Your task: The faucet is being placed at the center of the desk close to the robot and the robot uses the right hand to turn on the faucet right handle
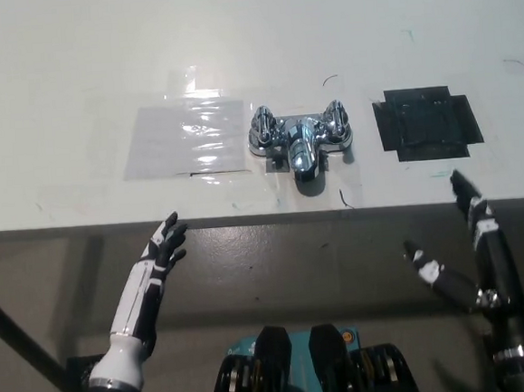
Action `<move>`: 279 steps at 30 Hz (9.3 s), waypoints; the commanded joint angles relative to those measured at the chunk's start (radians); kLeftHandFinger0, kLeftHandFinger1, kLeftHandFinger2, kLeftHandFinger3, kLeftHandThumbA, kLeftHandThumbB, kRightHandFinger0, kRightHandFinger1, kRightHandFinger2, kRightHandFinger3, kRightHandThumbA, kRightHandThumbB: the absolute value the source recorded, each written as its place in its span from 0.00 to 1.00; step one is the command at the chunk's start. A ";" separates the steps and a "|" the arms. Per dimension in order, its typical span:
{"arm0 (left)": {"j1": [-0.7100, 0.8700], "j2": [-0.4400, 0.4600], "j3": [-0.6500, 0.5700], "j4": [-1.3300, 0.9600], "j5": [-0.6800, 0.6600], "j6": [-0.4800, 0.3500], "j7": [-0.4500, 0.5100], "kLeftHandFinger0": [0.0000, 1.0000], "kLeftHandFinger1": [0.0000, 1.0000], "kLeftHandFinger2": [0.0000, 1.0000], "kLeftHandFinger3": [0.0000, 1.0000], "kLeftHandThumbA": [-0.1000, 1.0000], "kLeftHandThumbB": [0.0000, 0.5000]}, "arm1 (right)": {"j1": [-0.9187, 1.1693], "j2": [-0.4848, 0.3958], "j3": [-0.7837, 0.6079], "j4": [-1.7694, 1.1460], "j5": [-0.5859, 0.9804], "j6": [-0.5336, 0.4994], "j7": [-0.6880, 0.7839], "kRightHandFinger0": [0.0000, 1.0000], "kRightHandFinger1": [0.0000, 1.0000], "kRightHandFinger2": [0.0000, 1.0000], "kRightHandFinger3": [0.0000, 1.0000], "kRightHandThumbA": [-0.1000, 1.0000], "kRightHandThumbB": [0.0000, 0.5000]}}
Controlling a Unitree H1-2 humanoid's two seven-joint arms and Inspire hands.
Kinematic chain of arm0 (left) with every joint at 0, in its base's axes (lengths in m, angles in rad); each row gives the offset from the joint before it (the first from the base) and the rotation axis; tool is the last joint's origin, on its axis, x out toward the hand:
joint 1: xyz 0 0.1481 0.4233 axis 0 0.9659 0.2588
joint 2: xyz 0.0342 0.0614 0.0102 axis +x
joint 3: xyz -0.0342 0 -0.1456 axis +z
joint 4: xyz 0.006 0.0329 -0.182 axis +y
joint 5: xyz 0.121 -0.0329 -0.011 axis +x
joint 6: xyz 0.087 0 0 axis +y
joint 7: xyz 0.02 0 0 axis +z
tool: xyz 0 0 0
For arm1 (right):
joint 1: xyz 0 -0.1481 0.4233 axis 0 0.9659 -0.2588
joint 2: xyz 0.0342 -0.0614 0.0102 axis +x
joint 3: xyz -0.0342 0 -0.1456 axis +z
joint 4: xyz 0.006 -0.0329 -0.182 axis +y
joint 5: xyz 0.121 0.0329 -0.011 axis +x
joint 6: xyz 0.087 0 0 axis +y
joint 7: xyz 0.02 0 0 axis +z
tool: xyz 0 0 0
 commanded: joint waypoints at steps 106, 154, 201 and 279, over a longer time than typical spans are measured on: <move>0.080 0.011 0.008 -0.032 0.015 -0.044 -0.017 1.00 1.00 1.00 1.00 1.00 0.13 | -1.366 -0.030 0.554 1.388 -0.301 0.618 0.442 1.00 1.00 1.00 1.00 1.00 0.68; 0.063 0.010 0.015 -0.037 0.013 -0.037 -0.017 1.00 1.00 1.00 1.00 1.00 0.09 | -1.366 -0.122 0.700 1.440 -0.388 0.547 0.679 1.00 1.00 1.00 1.00 0.86 0.60; 0.064 0.014 0.015 -0.032 0.009 -0.041 -0.022 1.00 1.00 1.00 1.00 1.00 0.07 | -1.307 -0.257 0.484 1.295 -0.296 0.618 0.190 1.00 1.00 1.00 1.00 0.59 0.61; 0.045 0.030 0.001 0.037 0.013 -0.050 -0.050 1.00 1.00 1.00 1.00 1.00 0.05 | 0.166 0.022 0.001 -0.217 0.252 0.145 0.217 1.00 1.00 1.00 1.00 0.63 0.06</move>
